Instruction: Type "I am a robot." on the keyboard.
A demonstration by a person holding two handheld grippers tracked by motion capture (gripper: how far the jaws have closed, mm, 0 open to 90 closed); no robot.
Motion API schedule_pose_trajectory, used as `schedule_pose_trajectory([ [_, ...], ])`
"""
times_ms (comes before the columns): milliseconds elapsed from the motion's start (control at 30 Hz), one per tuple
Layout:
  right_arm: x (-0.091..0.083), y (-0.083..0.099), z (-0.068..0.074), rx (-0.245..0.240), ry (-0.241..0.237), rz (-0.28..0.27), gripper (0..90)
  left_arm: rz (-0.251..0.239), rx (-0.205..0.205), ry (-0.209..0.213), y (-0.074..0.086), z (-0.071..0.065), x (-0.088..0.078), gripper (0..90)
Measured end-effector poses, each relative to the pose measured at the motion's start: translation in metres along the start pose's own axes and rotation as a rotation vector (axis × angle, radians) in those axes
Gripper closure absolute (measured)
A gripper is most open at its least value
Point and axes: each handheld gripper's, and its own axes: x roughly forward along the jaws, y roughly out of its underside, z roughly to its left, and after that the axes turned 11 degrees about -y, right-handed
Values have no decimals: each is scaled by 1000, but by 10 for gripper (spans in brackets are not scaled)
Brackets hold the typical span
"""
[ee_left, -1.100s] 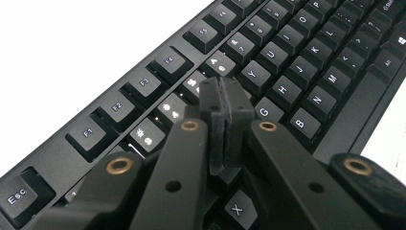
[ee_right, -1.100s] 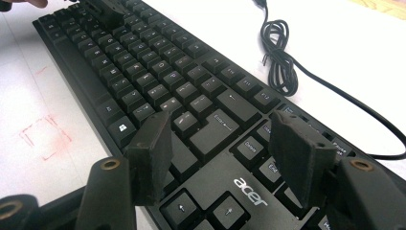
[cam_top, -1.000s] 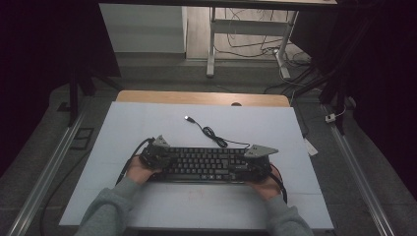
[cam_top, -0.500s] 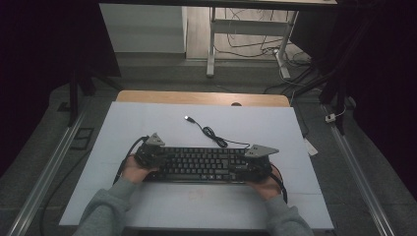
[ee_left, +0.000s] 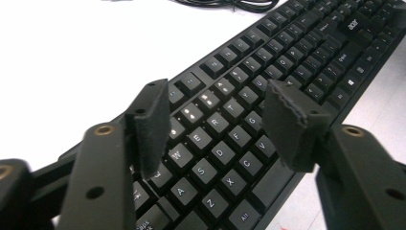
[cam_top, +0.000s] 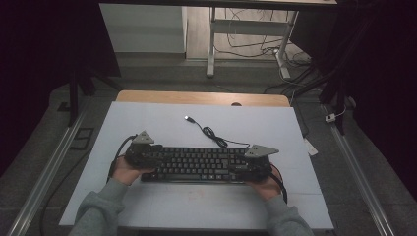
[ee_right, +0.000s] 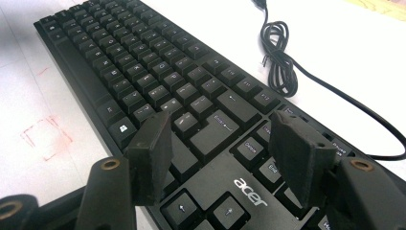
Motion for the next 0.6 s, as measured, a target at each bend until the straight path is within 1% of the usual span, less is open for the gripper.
schedule_pose_trajectory([
  [133,0,0,0,-1,2,1,412,1,-7,-5,0,1,0,383],
  [333,0,-1,1,-4,-4,-1,412,2,-10,-4,0,2,0,367],
  [600,3,-9,9,-18,-38,-24,413,8,-17,-1,0,3,2,360],
])
